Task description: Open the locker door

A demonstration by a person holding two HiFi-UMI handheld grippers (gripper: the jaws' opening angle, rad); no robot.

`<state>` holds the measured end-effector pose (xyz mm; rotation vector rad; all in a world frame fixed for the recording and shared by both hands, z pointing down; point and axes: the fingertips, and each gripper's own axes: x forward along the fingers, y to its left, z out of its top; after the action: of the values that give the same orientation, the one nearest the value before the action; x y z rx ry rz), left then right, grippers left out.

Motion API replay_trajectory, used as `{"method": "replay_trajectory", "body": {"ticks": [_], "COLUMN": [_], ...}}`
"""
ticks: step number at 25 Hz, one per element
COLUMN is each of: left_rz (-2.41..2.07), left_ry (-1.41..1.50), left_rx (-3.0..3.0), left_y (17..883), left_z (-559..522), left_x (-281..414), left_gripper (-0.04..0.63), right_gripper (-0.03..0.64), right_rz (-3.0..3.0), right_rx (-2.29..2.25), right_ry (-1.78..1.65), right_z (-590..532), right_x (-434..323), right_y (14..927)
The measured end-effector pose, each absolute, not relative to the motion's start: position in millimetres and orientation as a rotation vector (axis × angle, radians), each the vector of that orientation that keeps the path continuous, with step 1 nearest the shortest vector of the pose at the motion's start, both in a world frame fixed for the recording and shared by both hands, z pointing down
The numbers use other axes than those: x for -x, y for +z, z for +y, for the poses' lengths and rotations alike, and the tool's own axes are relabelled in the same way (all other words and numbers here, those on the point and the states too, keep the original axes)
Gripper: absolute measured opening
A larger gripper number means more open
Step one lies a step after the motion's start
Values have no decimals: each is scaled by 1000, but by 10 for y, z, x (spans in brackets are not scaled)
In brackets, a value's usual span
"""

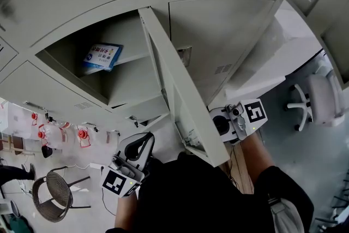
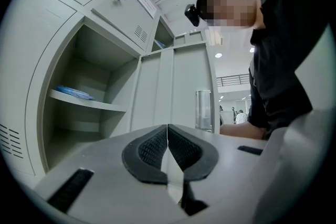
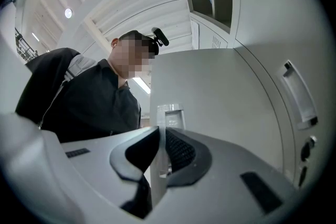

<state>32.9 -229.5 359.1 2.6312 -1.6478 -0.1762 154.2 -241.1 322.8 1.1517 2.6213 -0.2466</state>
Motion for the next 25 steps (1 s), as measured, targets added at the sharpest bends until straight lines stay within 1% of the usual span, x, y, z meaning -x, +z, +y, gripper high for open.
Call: {"method": "replay_trajectory", "body": {"ticks": [10, 25], "left_rz": [-1619, -1604], "left_ry": [-172, -196], "left_rx": [-2636, -2638], "left_y": [3601, 3608], "left_z": [-2290, -2134], "left_x": [-385, -366], "left_gripper": [17, 17], "right_gripper": [51, 49], "right_rz": [2644, 2651], "right_rx": [-1107, -887], "right_ry": [-211, -211], "right_z": [-2444, -2497], "right_x": [-1585, -1649], "right_y": [3228, 3174]}}
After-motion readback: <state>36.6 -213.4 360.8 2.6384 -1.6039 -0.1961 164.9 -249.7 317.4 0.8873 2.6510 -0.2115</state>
